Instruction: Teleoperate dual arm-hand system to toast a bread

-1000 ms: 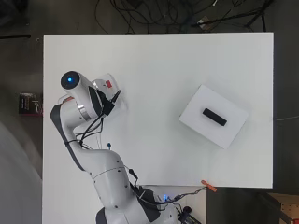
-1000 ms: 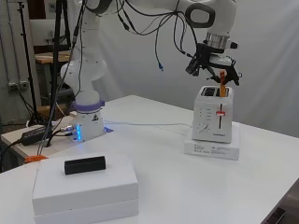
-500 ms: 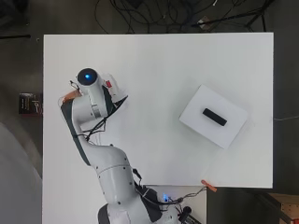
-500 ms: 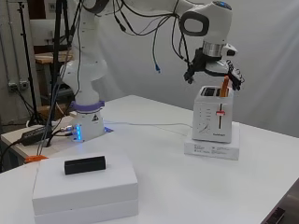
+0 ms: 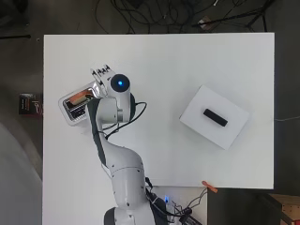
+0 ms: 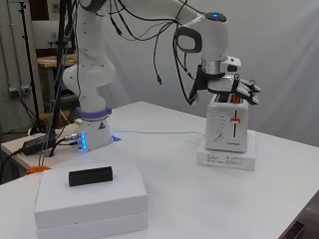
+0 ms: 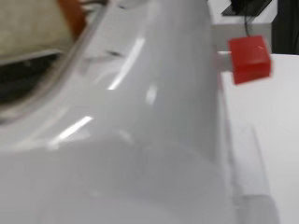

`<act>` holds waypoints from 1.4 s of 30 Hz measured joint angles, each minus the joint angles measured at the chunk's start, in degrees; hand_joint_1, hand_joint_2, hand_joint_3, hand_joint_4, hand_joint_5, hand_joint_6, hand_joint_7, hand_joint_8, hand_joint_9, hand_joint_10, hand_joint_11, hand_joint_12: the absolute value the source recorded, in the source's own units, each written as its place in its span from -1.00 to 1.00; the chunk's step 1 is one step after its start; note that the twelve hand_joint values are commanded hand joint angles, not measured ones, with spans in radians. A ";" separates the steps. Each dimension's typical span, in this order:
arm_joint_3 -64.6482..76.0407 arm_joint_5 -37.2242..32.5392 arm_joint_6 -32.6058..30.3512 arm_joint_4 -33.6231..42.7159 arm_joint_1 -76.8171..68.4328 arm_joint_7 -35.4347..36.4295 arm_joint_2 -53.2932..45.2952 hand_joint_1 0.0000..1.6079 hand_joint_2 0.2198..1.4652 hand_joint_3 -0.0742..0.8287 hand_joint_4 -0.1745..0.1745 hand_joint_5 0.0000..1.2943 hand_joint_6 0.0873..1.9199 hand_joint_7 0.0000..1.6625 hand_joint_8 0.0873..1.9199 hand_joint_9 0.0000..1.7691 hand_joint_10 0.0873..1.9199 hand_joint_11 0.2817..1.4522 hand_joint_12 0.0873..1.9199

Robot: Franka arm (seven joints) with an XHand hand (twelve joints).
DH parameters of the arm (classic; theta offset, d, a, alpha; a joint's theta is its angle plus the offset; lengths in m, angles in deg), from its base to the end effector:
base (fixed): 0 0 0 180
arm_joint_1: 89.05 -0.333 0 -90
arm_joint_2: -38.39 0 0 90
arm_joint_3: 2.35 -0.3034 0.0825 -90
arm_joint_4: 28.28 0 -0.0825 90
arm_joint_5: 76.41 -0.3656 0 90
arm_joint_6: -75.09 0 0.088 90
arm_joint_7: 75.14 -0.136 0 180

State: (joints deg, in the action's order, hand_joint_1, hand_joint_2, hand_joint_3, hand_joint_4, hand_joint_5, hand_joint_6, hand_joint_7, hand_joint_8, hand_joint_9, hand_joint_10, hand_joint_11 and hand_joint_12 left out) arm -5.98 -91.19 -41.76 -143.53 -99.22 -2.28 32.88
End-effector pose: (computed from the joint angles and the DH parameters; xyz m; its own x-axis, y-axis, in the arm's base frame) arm 0.5268 0.1504 0.3719 0.1926 0.9625 0.1911 0.9754 -0.1666 -0.1443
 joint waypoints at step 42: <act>0.62 -2.81 -1.71 9.26 8.35 13.82 -17.05 -0.98 0.20 -0.82 -0.92 -0.53 -1.00 0.48 1.00 0.71 1.00 0.48 1.00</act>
State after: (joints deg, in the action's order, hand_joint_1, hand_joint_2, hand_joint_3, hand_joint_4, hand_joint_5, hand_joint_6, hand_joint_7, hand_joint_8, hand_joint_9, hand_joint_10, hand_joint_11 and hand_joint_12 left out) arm -5.37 -94.01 -43.47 -134.27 -90.87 11.55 15.83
